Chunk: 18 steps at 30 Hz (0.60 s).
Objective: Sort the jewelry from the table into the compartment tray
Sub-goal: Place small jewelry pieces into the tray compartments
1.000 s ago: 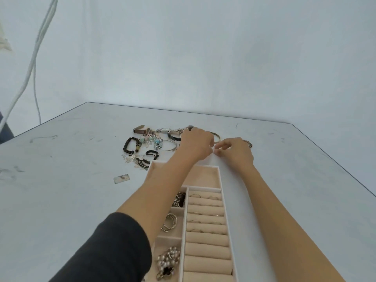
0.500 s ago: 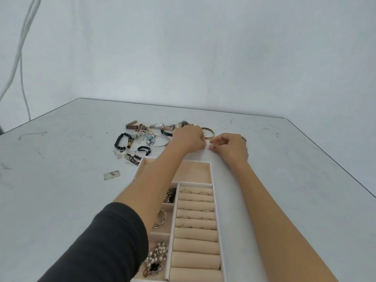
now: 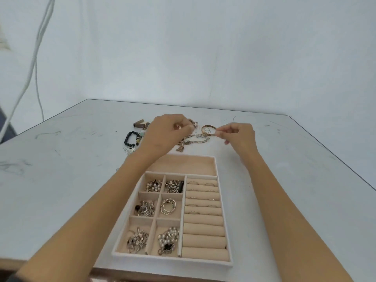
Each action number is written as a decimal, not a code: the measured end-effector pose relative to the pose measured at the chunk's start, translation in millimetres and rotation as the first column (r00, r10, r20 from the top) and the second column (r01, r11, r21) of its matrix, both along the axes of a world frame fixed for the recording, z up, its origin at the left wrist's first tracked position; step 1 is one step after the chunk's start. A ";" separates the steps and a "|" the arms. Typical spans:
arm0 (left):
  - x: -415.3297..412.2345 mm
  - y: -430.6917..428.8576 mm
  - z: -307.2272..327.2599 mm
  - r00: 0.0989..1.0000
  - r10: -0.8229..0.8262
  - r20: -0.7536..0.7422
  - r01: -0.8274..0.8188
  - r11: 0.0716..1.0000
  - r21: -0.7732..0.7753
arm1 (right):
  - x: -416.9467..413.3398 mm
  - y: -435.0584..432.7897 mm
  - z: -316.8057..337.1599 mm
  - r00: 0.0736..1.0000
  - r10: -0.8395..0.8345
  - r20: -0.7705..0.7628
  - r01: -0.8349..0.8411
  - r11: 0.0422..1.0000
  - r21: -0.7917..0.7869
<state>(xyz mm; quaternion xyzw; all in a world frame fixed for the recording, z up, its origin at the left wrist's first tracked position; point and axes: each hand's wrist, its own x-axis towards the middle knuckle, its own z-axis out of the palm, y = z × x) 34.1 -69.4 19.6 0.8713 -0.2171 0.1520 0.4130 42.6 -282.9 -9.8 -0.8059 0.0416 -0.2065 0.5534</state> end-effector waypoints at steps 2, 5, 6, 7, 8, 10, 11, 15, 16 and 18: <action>-29.5 16.8 -2.2 0.999 -0.009 0.033 0.014 0.989 -0.150 | -7.7 4.9 13.9 0.999 0.010 0.046 -0.010 1.000 0.017; -69.6 39.8 -11.2 0.996 -0.004 0.093 0.032 0.954 -0.298 | -26.7 13.3 31.0 0.993 0.045 0.110 -0.048 0.998 0.029; -78.7 47.4 -16.4 0.994 0.001 0.109 0.033 0.950 -0.311 | -35.2 16.7 34.8 0.990 0.059 0.129 -0.064 0.997 0.035; -85.5 54.2 -22.0 0.994 0.009 0.113 0.028 0.946 -0.324 | -44.9 20.8 37.9 0.987 0.072 0.142 -0.079 0.996 0.039; -91.7 60.7 -28.0 0.995 0.020 0.102 0.017 0.940 -0.342 | -57.0 25.1 39.6 0.985 0.086 0.148 -0.092 0.995 0.034; -99.0 71.1 -38.6 0.995 0.046 0.089 -0.009 0.927 -0.376 | -79.0 32.8 39.0 0.981 0.124 0.152 -0.128 0.992 0.017; -102.8 74.1 -42.9 0.995 0.051 0.088 -0.014 0.923 -0.385 | -91.6 35.9 36.7 0.978 0.144 0.148 -0.148 0.989 0.012; -115.6 74.9 -52.3 0.995 0.019 0.096 0.020 0.923 -0.384 | -133.0 40.3 17.1 0.973 0.215 0.088 -0.215 0.977 -0.007; -117.6 73.9 -53.2 0.994 0.006 0.106 0.032 0.931 -0.363 | -141.2 40.1 11.6 0.972 0.221 0.073 -0.221 0.975 -0.019; -118.9 72.5 -54.8 0.992 -0.016 0.121 0.055 0.945 -0.323 | -156.6 39.1 2.7 0.969 0.240 0.057 -0.238 0.970 -0.039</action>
